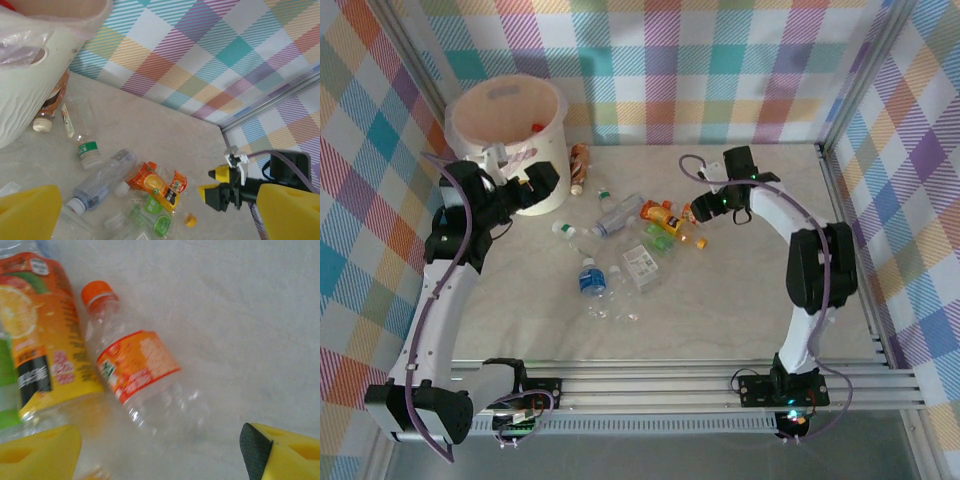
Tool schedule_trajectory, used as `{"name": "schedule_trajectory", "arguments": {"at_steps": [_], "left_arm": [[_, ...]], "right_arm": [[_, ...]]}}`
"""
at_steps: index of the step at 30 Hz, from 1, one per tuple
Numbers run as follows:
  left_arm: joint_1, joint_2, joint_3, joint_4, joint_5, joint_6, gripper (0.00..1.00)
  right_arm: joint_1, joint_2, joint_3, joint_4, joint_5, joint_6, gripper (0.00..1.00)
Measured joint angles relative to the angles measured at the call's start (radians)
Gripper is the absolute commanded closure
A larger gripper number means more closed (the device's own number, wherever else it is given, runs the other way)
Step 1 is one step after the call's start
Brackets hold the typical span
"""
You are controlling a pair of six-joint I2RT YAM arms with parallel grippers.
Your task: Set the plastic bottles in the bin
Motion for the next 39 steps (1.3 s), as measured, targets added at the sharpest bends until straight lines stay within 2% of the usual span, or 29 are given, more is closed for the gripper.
{"name": "schedule_trajectory", "arguments": {"at_steps": [8,17,30,39], "left_arm": [[0.0,0.0,-0.008,-0.013,-0.001,0.001,0.0],[0.0,-0.007,-0.012,-0.05,-0.011,0.012,0.0],[0.0,-0.007,-0.018,-0.056,-0.011,0.012,0.0],[0.0,-0.007,-0.029,-0.055,-0.01,0.011,0.0]], "right_arm": [[-0.007,0.198,0.21,-0.188,-0.035,-0.174,0.19],[-0.006,0.312,0.309,-0.317,-0.051,-0.309,0.2],[-0.006,0.362,0.327,-0.317,-0.017,-0.353,0.41],[-0.006,0.28,0.231,-0.24,-0.01,-0.309,0.56]]}}
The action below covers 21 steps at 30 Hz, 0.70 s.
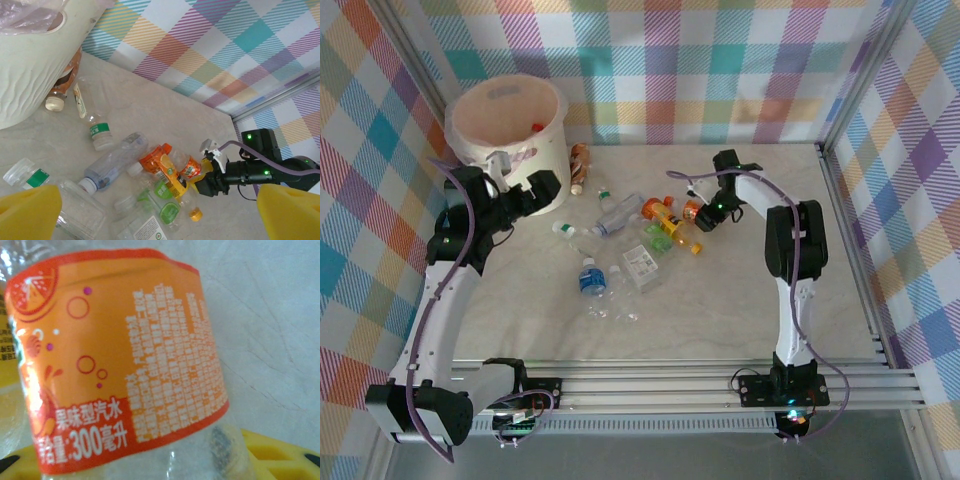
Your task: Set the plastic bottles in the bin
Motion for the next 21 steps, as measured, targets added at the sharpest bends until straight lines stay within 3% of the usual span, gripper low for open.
{"name": "schedule_trajectory", "arguments": {"at_steps": [9,15,21], "left_arm": [[-0.032,-0.003,-0.078,0.07,0.042,-0.078,0.0],[-0.171,-0.001,-0.155,0.205,0.044,-0.172,0.0],[-0.254,0.026,-0.172,0.286,0.042,-0.226,0.0]], "right_arm": [[0.002,-0.247,-0.217,0.193,0.018,0.245,0.64],[0.017,-0.504,-0.425,0.373,-0.039,0.524,0.66],[0.078,-0.661,-0.587,0.551,-0.138,0.795,0.68]]}}
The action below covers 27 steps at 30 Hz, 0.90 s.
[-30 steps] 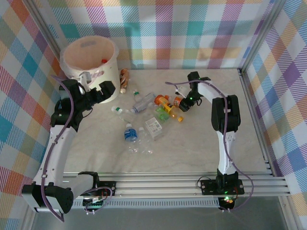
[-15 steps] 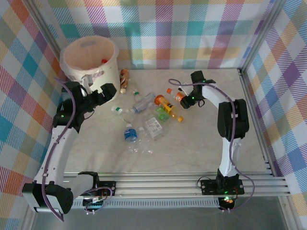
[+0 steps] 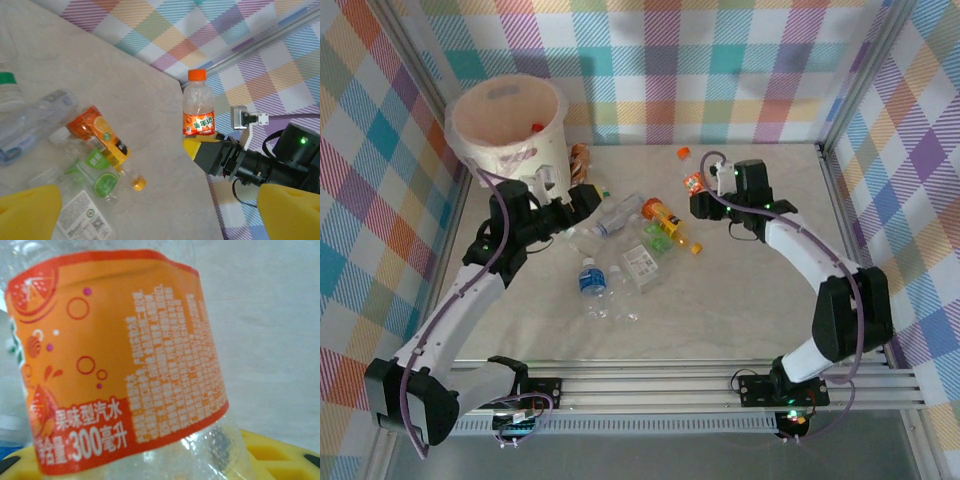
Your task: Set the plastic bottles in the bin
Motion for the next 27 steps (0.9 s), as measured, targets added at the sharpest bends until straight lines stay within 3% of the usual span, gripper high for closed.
{"name": "schedule_trajectory", "arguments": {"at_steps": [15,22,27], "left_arm": [[-0.132,0.087,0.007,0.134,0.086,-0.06,0.0],[-0.136,0.161,0.047,0.189,0.108,-0.081,0.0],[-0.137,0.18,0.055,0.226,0.1,-0.089,0.09]], "right_arm": [[0.257,-0.038,-0.011,0.179,-0.275,0.399,0.67],[0.285,-0.042,-0.011,0.223,-0.401,0.465,0.66],[0.301,-0.038,-0.003,0.25,-0.489,0.491,0.65]]}}
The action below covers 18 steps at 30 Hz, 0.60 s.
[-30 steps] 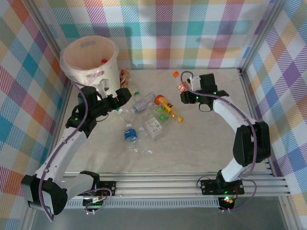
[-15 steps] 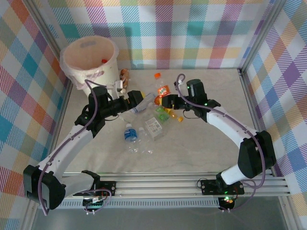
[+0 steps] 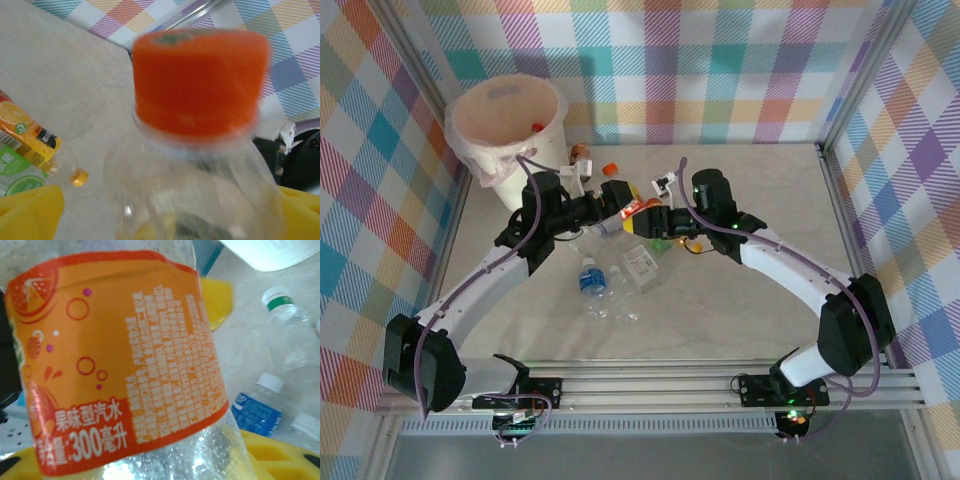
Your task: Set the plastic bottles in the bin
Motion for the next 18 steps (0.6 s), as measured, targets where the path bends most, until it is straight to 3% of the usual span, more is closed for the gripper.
{"name": "schedule_trajectory", "arguments": {"at_steps": [9,18], "left_arm": [[-0.001,0.045,0.044,0.047,0.032,-0.012,0.42],[-0.001,0.046,0.047,0.04,0.016,0.01,0.49]], "right_arm": [[0.008,0.032,0.022,0.016,-0.072,0.032,0.59],[0.008,0.042,0.065,-0.073,-0.058,-0.027,0.3]]}}
